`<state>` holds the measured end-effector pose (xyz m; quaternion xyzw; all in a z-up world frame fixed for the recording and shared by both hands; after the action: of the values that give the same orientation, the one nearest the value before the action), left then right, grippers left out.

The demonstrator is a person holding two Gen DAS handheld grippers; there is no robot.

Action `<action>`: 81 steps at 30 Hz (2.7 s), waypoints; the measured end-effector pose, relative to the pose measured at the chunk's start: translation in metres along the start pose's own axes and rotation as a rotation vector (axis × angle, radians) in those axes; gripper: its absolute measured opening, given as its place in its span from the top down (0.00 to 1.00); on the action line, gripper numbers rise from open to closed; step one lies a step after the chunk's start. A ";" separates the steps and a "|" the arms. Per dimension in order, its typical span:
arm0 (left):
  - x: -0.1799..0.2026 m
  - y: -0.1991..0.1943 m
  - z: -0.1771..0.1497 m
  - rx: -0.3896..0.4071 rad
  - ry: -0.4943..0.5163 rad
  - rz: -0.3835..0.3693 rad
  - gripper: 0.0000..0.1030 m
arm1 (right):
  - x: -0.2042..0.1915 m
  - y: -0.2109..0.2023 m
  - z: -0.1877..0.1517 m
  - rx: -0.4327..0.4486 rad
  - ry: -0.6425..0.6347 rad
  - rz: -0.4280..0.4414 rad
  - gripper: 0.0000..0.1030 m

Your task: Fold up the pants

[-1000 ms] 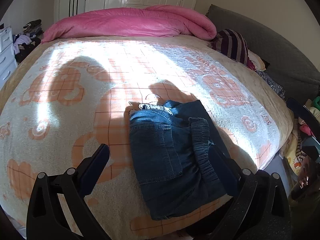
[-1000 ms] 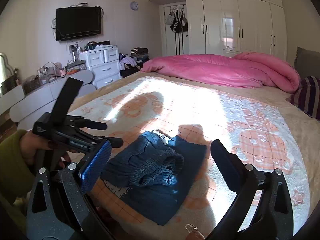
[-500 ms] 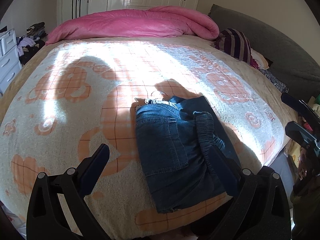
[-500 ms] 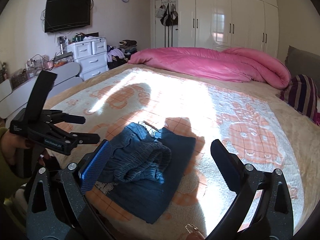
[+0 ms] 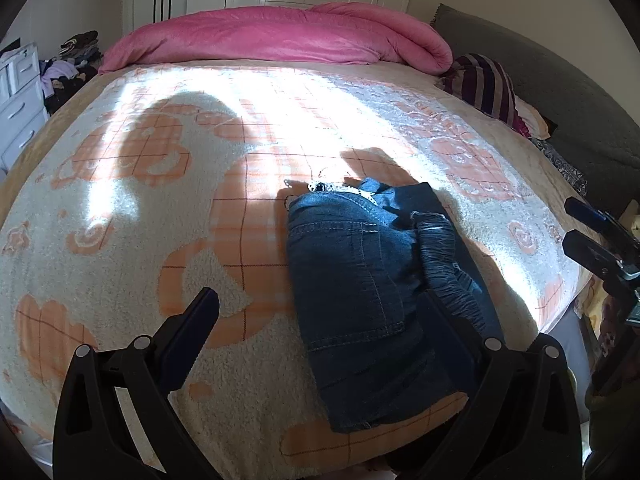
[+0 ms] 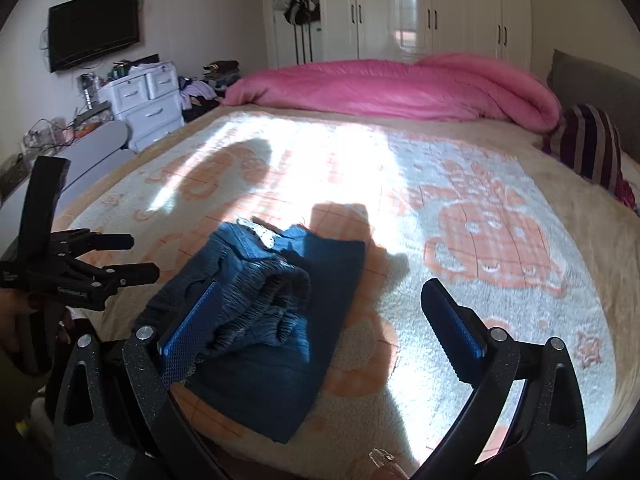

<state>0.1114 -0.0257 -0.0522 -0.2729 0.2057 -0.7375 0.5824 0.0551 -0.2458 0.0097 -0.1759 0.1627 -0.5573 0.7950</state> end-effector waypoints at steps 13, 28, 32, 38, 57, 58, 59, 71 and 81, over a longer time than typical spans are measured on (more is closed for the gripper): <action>0.002 0.039 -0.009 -0.044 -0.023 -0.009 0.04 | 0.020 0.053 -0.047 -0.196 0.169 0.004 0.09; 0.012 0.074 -0.023 -0.108 -0.028 -0.053 0.04 | 0.010 0.095 -0.084 -0.353 0.306 0.122 0.42; 0.014 0.078 -0.025 -0.118 -0.023 -0.069 0.04 | 0.011 0.101 -0.085 -0.352 0.328 0.148 0.41; 0.019 0.082 -0.027 -0.140 -0.023 -0.100 0.05 | 0.010 0.110 -0.084 -0.333 0.338 0.197 0.38; 0.024 0.055 0.014 -0.013 -0.015 -0.136 0.56 | -0.045 0.100 -0.011 -0.134 0.019 0.217 0.93; 0.023 0.054 0.020 -0.003 -0.019 -0.134 0.56 | -0.046 0.103 -0.004 -0.123 0.012 0.218 0.93; 0.021 0.054 0.026 0.007 -0.019 -0.127 0.56 | -0.047 0.106 0.002 -0.115 0.003 0.222 0.93; -0.013 0.085 0.052 0.020 -0.036 -0.051 0.56 | -0.051 0.167 0.017 -0.124 -0.033 0.203 0.93; -0.032 0.115 0.022 -0.060 -0.061 -0.024 0.46 | -0.018 0.192 -0.037 -0.284 0.029 0.070 0.65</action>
<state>0.2172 -0.0215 -0.1117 -0.3150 0.2067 -0.7295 0.5709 0.1916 -0.1718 -0.1109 -0.2726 0.2574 -0.5029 0.7788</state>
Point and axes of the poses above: each gripper's, at about its wrist camera, not at the fingertips, and y roughly the way its jaws point, x to its right, z to its top, the point moved 10 cm from there along y, roughly the way its jaws point, and after that the axes turned 11 degrees about x, right-handed, at the moved point
